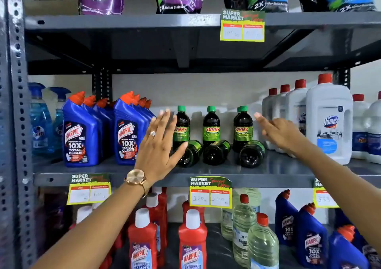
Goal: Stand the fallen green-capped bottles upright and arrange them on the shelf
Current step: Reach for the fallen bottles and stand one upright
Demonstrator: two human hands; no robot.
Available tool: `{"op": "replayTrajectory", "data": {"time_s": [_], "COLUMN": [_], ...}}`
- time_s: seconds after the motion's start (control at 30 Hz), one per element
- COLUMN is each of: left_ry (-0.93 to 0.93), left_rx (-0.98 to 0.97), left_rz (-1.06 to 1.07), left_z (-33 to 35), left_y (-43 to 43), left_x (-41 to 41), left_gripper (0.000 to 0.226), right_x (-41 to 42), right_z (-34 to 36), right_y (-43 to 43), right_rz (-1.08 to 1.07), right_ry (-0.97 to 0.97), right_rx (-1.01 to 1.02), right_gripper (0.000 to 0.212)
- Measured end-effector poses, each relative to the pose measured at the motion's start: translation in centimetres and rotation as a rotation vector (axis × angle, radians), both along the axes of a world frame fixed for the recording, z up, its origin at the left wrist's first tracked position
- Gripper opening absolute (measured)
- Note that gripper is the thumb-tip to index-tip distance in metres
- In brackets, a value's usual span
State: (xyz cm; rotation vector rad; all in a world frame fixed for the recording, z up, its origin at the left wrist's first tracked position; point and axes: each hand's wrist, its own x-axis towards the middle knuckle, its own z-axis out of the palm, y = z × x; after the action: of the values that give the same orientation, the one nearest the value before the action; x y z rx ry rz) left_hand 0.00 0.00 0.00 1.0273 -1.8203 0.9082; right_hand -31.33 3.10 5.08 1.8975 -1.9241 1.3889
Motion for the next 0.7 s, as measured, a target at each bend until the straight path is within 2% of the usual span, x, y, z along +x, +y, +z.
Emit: {"op": "replayTrajectory", "data": {"time_s": [0.1, 0.13, 0.2, 0.27, 0.33, 0.4, 0.53, 0.6, 0.7], "left_ry": [0.071, 0.101, 0.117, 0.123, 0.133, 0.083, 0.052, 0.068, 0.094], "left_rx": [0.152, 0.218, 0.253, 0.246, 0.265, 0.258, 0.197, 0.199, 0.205], "left_rz": [0.075, 0.080, 0.094, 0.177, 0.257, 0.271, 0.259, 0.245, 0.218], "left_z": [-2.5, -3.3, -3.7, -3.7, -4.2, -4.8, -5.1, -5.2, -5.4], "left_y": [-1.2, -1.3, -2.0, -1.9, -1.6, -1.5, -1.6, -1.7, -1.6], "left_x": [0.9, 1.1, 1.0, 0.9, 1.0, 1.2, 1.5, 1.4, 1.2], "left_gripper": [0.083, 0.088, 0.091, 0.088, 0.088, 0.086, 0.084, 0.083, 0.078], "right_x": [-1.7, -2.2, -2.9, -4.1, -4.3, -2.2, -0.7, -0.9, -1.7], "right_z": [-1.2, -1.7, -2.3, -3.0, -2.6, -1.8, -1.4, -2.1, -3.8], "right_y": [-1.4, -1.9, -3.6, -6.6, -8.8, -8.1, -8.2, -8.1, -8.3], "right_rz": [0.055, 0.035, -0.028, -0.026, -0.029, -0.060, -0.066, -0.026, 0.005], "right_ry": [-0.237, -0.255, -0.258, -0.231, -0.222, -0.224, -0.242, -0.355, -0.603], "right_rx": [0.304, 0.381, 0.477, 0.591, 0.647, 0.662, 0.665, 0.614, 0.447], "right_gripper": [0.085, 0.093, 0.127, 0.138, 0.140, 0.127, 0.071, 0.067, 0.078]}}
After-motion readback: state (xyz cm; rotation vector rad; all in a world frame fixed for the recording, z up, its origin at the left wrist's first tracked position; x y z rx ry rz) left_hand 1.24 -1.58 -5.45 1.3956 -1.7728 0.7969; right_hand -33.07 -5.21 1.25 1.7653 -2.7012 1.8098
